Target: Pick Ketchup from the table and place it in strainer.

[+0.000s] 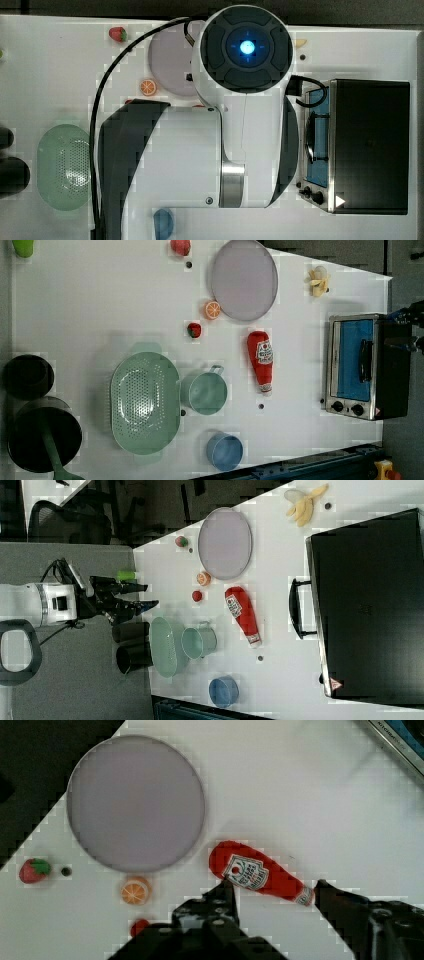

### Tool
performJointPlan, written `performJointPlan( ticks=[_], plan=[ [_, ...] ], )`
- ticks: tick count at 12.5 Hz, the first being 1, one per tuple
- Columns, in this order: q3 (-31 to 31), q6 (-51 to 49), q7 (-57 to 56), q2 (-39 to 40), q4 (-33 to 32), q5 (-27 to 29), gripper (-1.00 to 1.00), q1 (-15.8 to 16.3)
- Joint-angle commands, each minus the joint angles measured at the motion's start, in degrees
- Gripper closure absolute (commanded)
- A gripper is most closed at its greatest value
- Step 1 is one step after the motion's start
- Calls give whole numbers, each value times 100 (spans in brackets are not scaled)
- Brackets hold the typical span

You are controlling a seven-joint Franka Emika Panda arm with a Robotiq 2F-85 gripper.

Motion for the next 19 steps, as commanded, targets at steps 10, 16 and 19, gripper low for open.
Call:
performJointPlan(
  ticks=[10,16,19],
  plan=[
    [604,32,-1807,-304,-1468,97,-100,-535],
    [698,2499,-4877,280,-2718,97,-100,-500],
    [723,3539,-5686,561,-3211,97,-100,-497]
  ],
)
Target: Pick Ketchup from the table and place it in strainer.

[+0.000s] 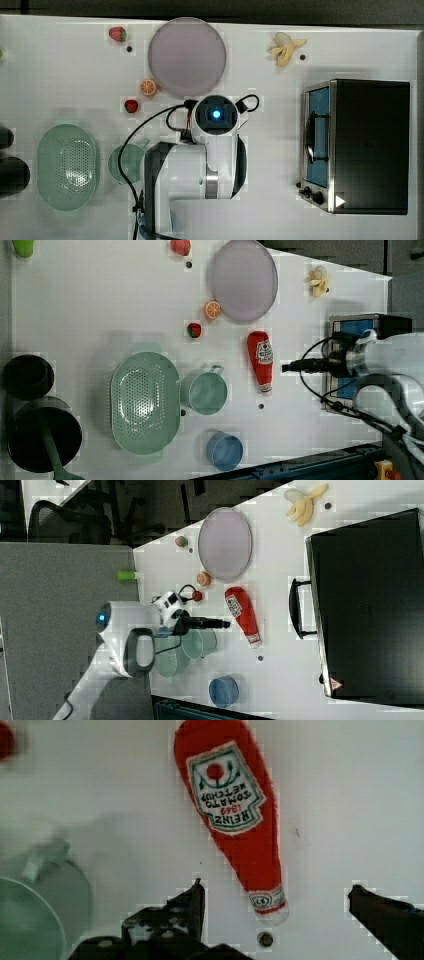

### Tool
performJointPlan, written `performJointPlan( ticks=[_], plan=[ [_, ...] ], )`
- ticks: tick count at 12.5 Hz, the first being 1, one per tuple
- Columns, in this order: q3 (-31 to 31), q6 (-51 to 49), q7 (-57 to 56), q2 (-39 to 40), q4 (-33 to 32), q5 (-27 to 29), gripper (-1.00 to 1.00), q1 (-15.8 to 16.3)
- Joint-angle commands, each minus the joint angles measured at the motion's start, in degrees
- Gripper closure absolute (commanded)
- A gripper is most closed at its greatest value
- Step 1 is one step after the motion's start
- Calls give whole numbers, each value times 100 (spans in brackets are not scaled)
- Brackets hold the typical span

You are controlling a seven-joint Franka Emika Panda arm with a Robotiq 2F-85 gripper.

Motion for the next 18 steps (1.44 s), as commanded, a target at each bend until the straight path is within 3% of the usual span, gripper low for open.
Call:
performJointPlan(
  ticks=[1,12,13,16,18],
  plan=[
    [-4,809,-1169,29,-116,22,-100,24],
    [-2,2445,-1170,1719,-265,22,-100,61],
    [-2,2544,-1169,1783,-269,22,-93,61],
    [2,2659,-1148,1725,-261,23,-25,64],
    [-2,2633,-1051,1530,-260,27,-25,62]
  ],
)
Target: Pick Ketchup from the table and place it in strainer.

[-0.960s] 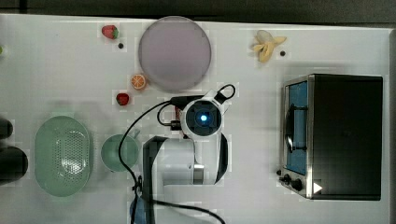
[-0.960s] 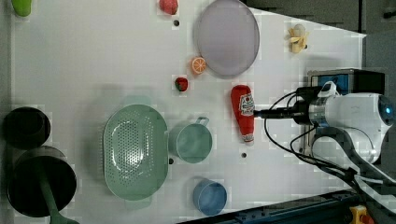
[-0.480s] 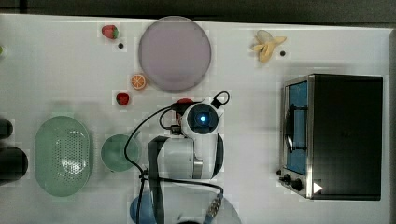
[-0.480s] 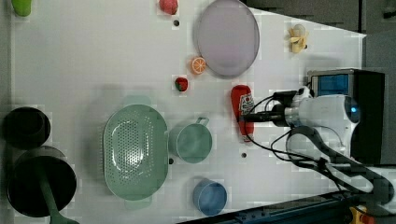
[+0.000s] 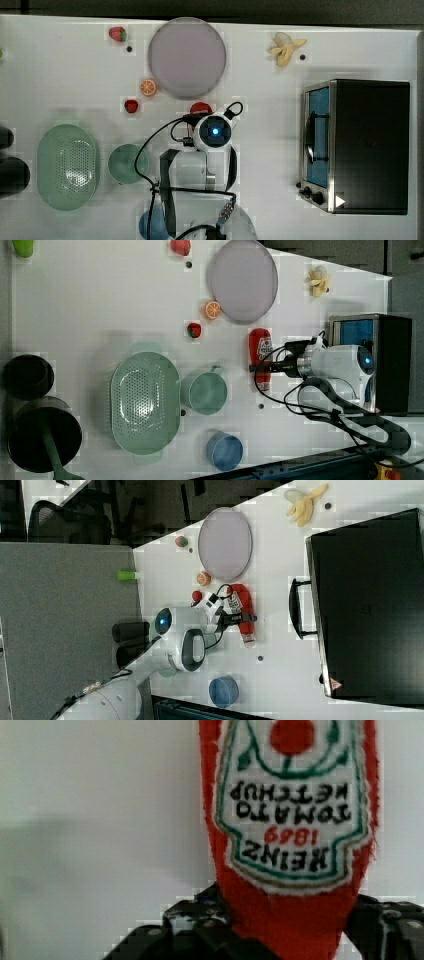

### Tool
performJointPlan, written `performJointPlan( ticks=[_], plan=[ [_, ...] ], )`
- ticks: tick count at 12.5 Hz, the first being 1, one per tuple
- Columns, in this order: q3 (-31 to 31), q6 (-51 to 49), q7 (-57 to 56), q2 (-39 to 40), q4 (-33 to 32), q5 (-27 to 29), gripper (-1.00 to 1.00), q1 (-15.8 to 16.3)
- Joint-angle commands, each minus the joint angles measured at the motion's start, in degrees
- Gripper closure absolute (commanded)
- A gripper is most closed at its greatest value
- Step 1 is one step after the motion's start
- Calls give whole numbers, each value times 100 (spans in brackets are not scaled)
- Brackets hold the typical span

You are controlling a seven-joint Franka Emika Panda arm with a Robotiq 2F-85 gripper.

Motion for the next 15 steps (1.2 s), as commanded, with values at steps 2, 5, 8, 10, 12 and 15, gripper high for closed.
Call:
performJointPlan(
  ticks=[2,5,8,10,12,15],
  plan=[
    [99,42,127,-780,92,-8,-25,-45],
    [236,-721,688,-1618,189,-8,-25,13],
    [574,-1819,1189,-2377,519,-8,-25,102],
    [903,-2587,1685,-2678,791,-8,-25,178],
    [1321,-3134,2347,-2703,1027,-6,-25,275],
    [1997,-3143,3457,-2583,1215,-4,-25,411]
  ],
)
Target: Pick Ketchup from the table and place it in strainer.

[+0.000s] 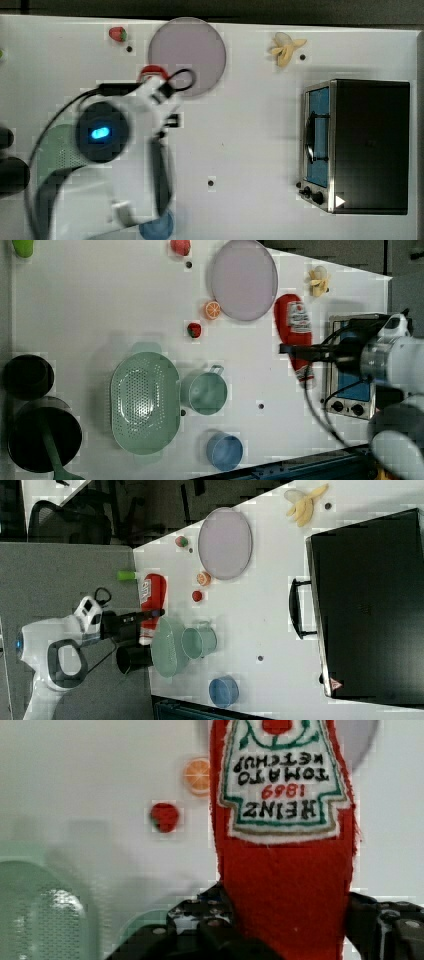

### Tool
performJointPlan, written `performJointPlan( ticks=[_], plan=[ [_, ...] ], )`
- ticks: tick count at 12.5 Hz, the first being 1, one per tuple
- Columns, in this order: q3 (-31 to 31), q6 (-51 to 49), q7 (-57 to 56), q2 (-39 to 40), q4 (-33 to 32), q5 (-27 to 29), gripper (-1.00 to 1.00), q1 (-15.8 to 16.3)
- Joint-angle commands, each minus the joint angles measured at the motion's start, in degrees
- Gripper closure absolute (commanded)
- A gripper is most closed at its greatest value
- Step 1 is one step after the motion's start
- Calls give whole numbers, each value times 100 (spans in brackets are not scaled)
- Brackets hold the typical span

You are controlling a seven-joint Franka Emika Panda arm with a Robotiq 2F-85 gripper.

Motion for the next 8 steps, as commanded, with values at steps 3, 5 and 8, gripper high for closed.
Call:
performJointPlan(
  ticks=[3,5,8],
  plan=[
    [1117,30,2333,499,28,38,-25,445],
    [1477,527,2934,866,30,34,-25,484],
    [1735,1422,3692,1581,34,18,-25,601]
  ],
)
